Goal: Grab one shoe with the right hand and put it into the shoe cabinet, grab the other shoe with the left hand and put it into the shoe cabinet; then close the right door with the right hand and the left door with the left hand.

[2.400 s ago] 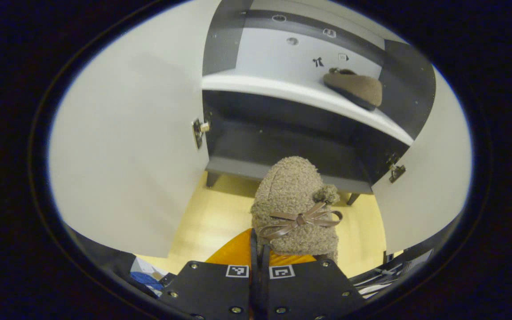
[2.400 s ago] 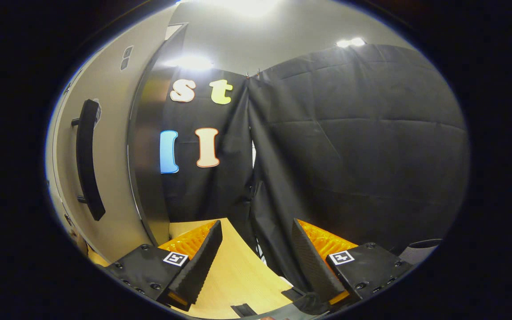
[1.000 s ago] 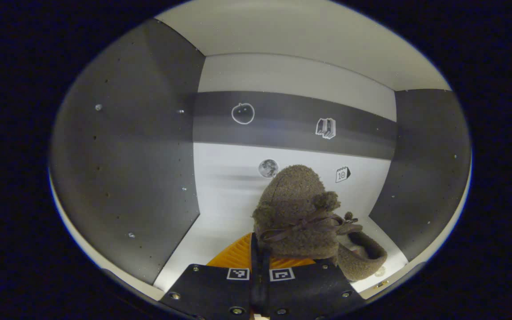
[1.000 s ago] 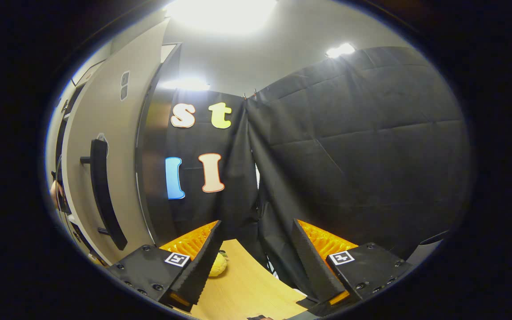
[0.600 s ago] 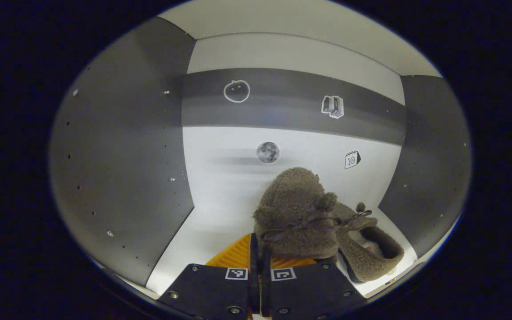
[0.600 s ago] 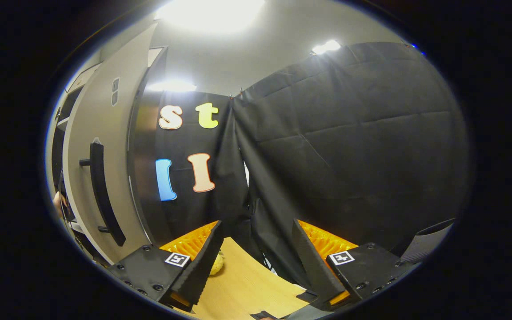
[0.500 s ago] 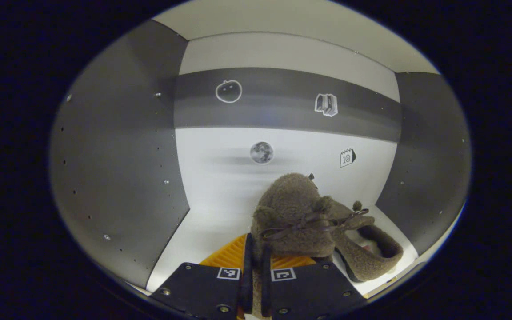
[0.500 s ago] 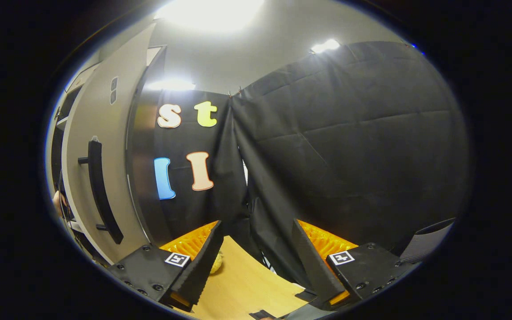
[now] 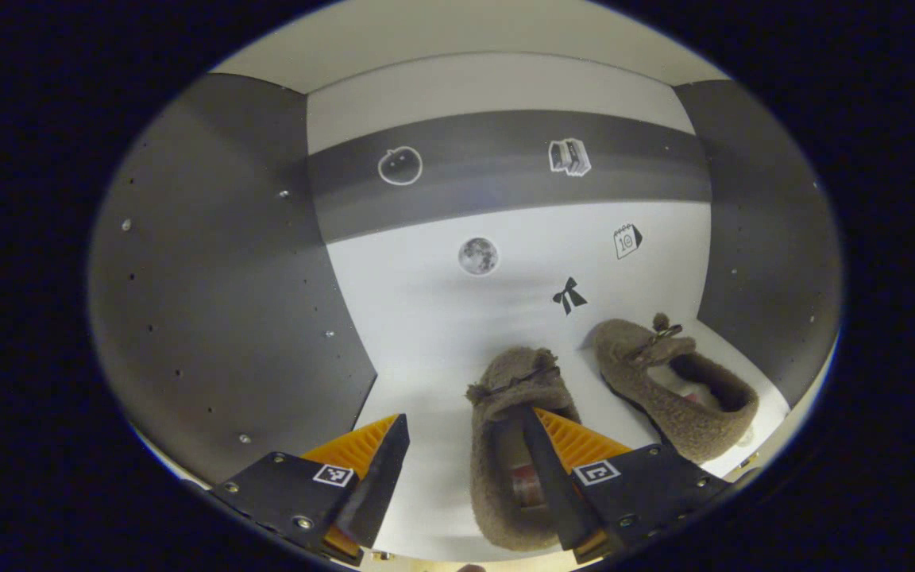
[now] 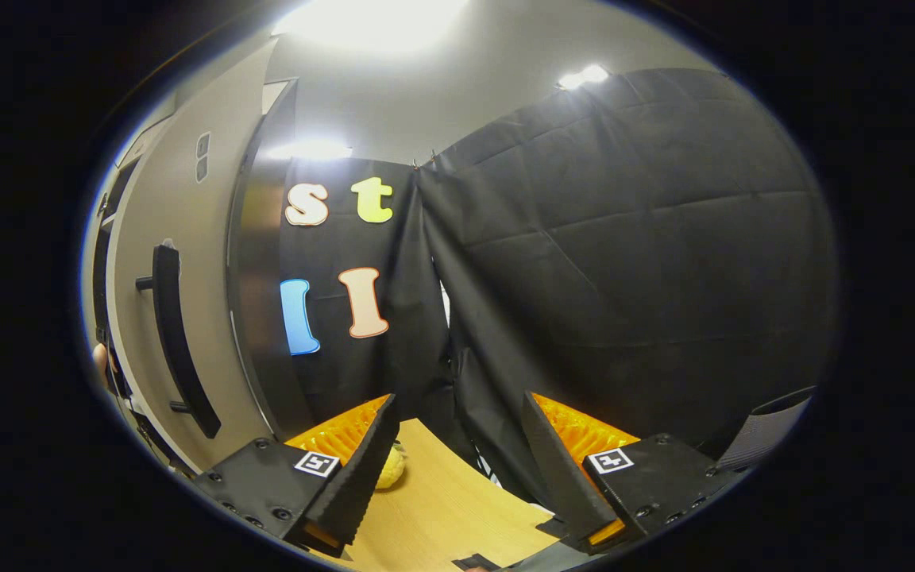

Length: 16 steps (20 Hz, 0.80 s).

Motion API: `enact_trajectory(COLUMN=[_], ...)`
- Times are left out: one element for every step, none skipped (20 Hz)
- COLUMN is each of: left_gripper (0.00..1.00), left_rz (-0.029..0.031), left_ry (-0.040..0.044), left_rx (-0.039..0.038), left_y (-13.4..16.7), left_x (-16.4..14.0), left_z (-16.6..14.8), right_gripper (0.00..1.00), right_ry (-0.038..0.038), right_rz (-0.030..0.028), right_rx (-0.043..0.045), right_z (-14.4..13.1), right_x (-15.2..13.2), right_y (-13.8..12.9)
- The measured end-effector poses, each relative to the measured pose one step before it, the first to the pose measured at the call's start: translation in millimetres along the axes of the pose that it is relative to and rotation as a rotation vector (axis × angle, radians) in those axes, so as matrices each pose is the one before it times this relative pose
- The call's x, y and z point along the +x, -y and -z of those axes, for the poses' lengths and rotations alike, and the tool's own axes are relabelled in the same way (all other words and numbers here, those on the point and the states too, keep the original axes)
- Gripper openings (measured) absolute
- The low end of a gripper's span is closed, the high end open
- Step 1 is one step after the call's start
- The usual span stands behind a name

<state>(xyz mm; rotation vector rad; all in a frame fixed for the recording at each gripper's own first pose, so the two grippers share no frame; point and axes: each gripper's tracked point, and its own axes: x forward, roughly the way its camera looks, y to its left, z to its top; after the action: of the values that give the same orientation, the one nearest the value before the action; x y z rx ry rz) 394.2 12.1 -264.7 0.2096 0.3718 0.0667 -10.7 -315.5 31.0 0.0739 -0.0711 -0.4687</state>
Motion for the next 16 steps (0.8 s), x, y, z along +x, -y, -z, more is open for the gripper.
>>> enact_trajectory(left_gripper=[0.84, 0.84, 0.84, 0.84, 0.83, 0.83, 0.83, 0.89, 0.89, 0.89, 0.89, 0.89, 0.90, 0.90, 0.90, 0.90], left_rz=[-0.00653, -0.00070, -0.00126, -0.00592, -0.00277, 0.00225, 0.00953, 0.01064, 0.00515, -0.00151, -0.00091, 0.00782, 0.01157, 0.00266, -0.00255, -0.01604], left_ry=[0.03171, 0.03895, 0.04314, 0.04112, 0.03880, 0.03919, 0.03792, 0.03611, 0.03178, 0.02783, 0.02040, 0.01455, 0.01301, 0.01926, 0.03255, 0.02244], left_rx=[-0.01447, -0.01172, -0.00625, -0.00236, -0.00359, -0.00892, -0.00973, -0.00335, 0.00497, 0.00379, -0.00886, -0.02324, -0.02795, -0.02536, -0.01385, 0.00658], left_y=[-1.75, -0.29, -0.08, -0.41, 0.01, 1.17, 2.76, 2.39, -0.35, -0.40, 0.03, 2.46, -0.74, -2.20, -5.54, -2.23], left_x=[-10.18, -9.62, -10.82, -9.49, -10.11, -11.21, -11.35, -10.81, -11.11, -10.34, -10.67, -9.82, -9.72, -7.88, -4.83, -1.85], left_z=[-6.91, -10.33, -11.59, -11.36, -10.55, -12.06, -11.86, -12.05, -9.94, -8.00, -6.69, -5.62, -3.16, -4.69, -3.99, -0.91], right_gripper=[0.98, 0.98, 0.98, 0.98, 0.98, 0.98, 0.98, 0.98, 0.98, 0.98, 0.98, 0.98, 0.98, 0.98, 0.98, 0.98], right_ry=[0.00189, -0.00419, -0.00811, -0.00477, 0.00118, 0.00417, 0.00627, 0.00625, -0.00089, -0.00584, -0.00272, 0.00065, 0.00156, 0.00209, 0.00248, 0.00297], right_rz=[-0.00390, -0.00636, -0.01116, -0.00968, -0.01173, -0.01326, -0.01084, -0.01097, -0.01293, -0.01373, -0.01583, -0.01595, -0.01337, -0.01051, -0.00738, -0.01018], right_rx=[0.00224, 0.00482, 0.00617, 0.00556, 0.00484, 0.00100, -0.00558, -0.01067, -0.01193, -0.00749, 0.00003, 0.00297, 0.00103, -0.00224, -0.00493, -0.00326], right_z=[-0.26, 1.04, 1.17, 0.57, -2.05, -3.42, -3.36, -1.82, -1.07, 0.72, -1.64, -2.55, -3.08, -1.39, -2.91, -3.03], right_x=[2.15, 2.34, 2.65, 1.73, 1.71, 2.40, 2.63, 3.02, 3.64, 2.45, 1.86, 1.66, 1.57, 1.38, 1.31, 1.75], right_y=[-1.47, -1.97, -4.11, -3.50, -3.83, -4.15, -2.86, -3.03, -3.27, -2.22, -3.03, -4.13, -3.59, -2.22, -2.12, -2.19])
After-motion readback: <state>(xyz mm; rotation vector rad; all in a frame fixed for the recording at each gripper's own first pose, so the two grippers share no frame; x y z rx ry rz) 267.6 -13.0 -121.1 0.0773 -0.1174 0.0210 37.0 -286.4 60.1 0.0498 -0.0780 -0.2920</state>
